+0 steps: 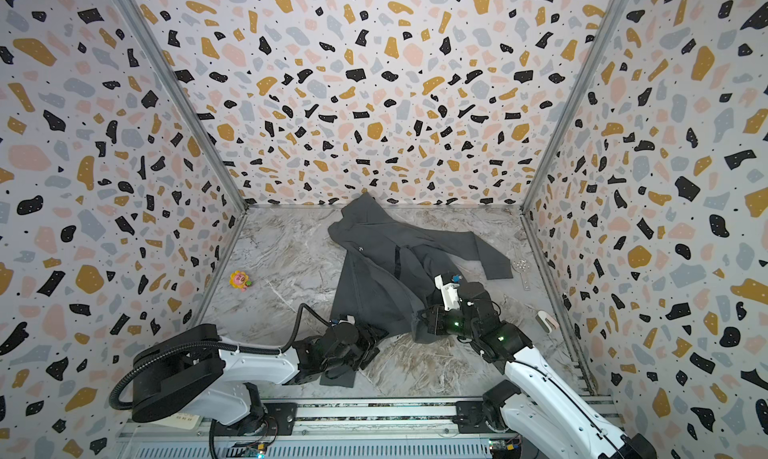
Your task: Zip up the jacket
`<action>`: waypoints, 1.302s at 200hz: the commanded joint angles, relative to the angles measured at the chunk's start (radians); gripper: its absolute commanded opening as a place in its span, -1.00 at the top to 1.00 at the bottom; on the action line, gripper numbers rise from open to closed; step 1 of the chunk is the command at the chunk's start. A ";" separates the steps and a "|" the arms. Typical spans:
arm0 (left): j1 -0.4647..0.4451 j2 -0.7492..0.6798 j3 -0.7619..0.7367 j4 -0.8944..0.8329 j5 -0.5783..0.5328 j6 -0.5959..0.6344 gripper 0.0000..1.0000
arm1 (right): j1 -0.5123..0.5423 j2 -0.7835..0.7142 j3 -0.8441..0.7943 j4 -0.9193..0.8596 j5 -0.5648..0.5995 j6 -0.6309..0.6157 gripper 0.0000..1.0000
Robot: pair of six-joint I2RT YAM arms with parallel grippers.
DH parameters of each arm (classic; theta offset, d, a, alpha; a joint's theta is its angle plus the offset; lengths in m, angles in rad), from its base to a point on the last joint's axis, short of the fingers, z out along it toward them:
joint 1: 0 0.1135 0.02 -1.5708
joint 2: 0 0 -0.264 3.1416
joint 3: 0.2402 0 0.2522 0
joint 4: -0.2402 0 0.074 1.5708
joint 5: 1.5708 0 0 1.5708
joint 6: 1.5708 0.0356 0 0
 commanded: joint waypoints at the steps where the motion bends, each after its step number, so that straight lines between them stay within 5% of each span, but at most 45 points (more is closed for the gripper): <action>1: -0.003 -0.039 -0.053 -0.041 -0.056 0.014 -0.37 | -0.005 0.003 0.002 -0.002 0.009 -0.007 1.00; 60: 0.028 0.032 -0.072 0.098 -0.071 0.001 -0.36 | -0.006 0.029 0.016 -0.003 0.004 -0.007 1.00; 131: 0.104 0.027 -0.053 0.031 -0.124 0.083 -0.29 | -0.006 0.030 0.044 -0.045 0.009 -0.023 1.00; 199: 0.112 0.063 0.002 0.082 -0.092 0.167 0.36 | -0.006 0.034 0.050 -0.043 0.032 -0.011 1.00; 231: 0.119 0.003 0.058 -0.054 -0.139 0.242 1.00 | -0.006 0.042 0.060 -0.042 0.061 -0.009 1.00; 260: 0.145 -0.072 0.136 -0.275 -0.177 0.359 1.00 | -0.006 0.073 0.120 -0.056 0.113 -0.036 1.00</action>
